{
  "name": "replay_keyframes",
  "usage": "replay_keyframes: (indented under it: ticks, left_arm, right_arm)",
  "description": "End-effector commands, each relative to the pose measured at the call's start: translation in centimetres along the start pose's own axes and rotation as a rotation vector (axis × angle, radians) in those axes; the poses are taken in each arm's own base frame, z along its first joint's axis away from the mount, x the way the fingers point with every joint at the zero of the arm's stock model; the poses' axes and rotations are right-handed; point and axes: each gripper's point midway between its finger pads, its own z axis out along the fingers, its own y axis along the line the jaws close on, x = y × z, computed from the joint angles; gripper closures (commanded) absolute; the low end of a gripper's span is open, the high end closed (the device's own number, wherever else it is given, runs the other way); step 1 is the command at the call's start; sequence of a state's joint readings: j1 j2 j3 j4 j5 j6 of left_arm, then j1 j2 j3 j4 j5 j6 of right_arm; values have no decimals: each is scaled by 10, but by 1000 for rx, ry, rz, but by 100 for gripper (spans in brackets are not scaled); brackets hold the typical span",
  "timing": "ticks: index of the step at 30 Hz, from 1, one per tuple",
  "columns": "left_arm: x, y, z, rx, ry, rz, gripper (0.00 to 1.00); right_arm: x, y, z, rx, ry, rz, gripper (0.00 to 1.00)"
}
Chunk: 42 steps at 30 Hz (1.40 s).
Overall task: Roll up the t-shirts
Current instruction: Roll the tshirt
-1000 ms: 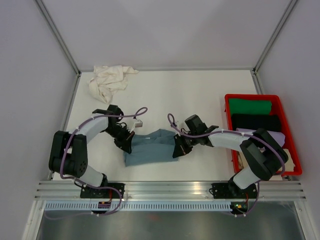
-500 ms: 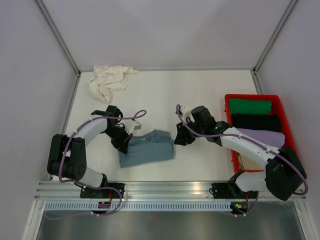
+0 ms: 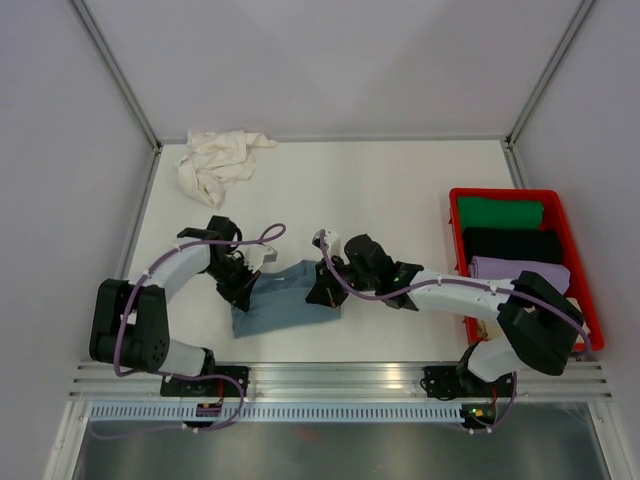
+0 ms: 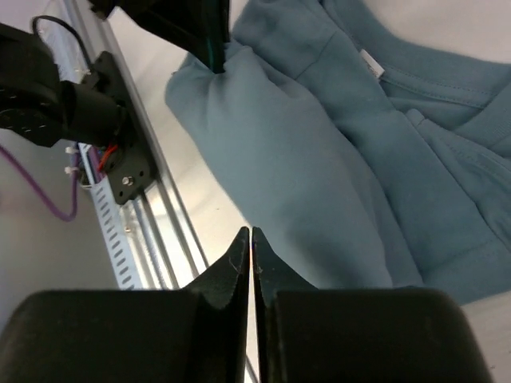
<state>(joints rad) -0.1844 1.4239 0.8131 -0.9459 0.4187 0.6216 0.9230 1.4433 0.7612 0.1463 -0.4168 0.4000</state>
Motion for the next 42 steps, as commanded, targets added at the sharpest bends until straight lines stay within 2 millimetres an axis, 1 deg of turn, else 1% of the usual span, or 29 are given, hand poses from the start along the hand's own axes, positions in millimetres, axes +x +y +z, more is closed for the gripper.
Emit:
replay_keyframes:
  ticks: [1,3,6,7,8,10,12,13,14,16,17,18,20,21,24,26,28,29,30,31,32,34,35,36,37,38,40,41,42]
  left_arm:
    - [-1,13,1,-58,10,-43,98]
    - [-1,18,-1,-87,21,-53,97]
    - [0,20,-3,-113,11,-44,90]
    - [-1,20,-4,-115,10,-42,88]
    - [0,23,-5,-127,15,-33,83]
    - [0,27,-7,-142,26,-21,82]
    - [0,30,-8,-156,33,-14,79]
    - [0,29,-9,-156,33,-11,79]
    - [0,28,-10,-152,30,5,78]
    - [-1,26,-14,-153,24,18,76]
    - [-1,25,-20,-170,15,25,73]
    - [-4,26,-25,-183,5,31,71]
    - [-7,25,-37,-220,-23,47,68]
    - [-9,25,-42,-235,-35,56,68]
    - [-6,32,-51,-302,-30,72,66]
    - [-2,36,-58,-348,-16,65,66]
    - [-8,31,-74,-386,-70,76,66]
    - [-14,23,-80,-372,-115,95,62]
    - [-24,16,-92,-372,-170,128,58]
    - [-27,2,-107,-382,-239,177,55]
    - [-36,-11,-114,-361,-300,246,50]
    - [-46,-27,-138,-410,-421,335,45]
    - [-50,-35,-141,-402,-461,374,41]
    - [-51,-38,-138,-392,-477,387,38]
    - [-52,-41,-137,-385,-489,405,34]
    - [-56,-47,-135,-377,-500,450,23]
    - [-53,-46,-121,-366,-474,490,20]
    - [-58,-44,-118,-397,-463,536,18]
    - [-56,-43,-107,-397,-431,550,15]
  right_arm:
    - [-28,-10,20,36,-97,12,95]
    - [-19,-30,30,107,-72,36,96]
    - [-16,-45,42,160,-66,87,96]
    - [-13,-49,45,180,-54,106,96]
    - [-14,-54,50,197,-54,129,96]
    - [-17,-53,53,194,-68,148,95]
    - [-21,-57,50,232,-86,195,93]
    - [-17,-61,47,256,-74,217,92]
    - [-21,-62,41,273,-91,230,92]
    - [-16,-70,35,330,-93,255,91]
    - [-14,-73,34,348,-89,258,91]
    - [-14,-74,35,355,-80,256,90]
    - [1,-85,40,391,-10,241,89]
    - [-3,-87,43,397,-4,217,89]
    - [4,-96,49,424,31,210,89]
    - [3,-97,51,428,26,217,89]
    - [-2,-95,51,421,2,228,89]
    - [-6,-92,49,417,-20,241,89]
    - [-4,-92,48,417,-23,250,89]
    - [-7,-91,49,411,-39,254,89]
    - [-7,-91,49,409,-41,262,89]
    - [-4,-90,51,399,-32,271,89]
    - [-1,-90,53,394,-24,277,89]
    - [2,-90,54,391,-21,287,89]
    - [3,-91,55,393,-21,294,89]
    - [5,-93,57,397,-19,298,89]
    - [4,-94,57,403,-28,318,89]
    - [5,-93,58,400,-28,324,89]
    - [5,-91,59,393,-29,334,89]
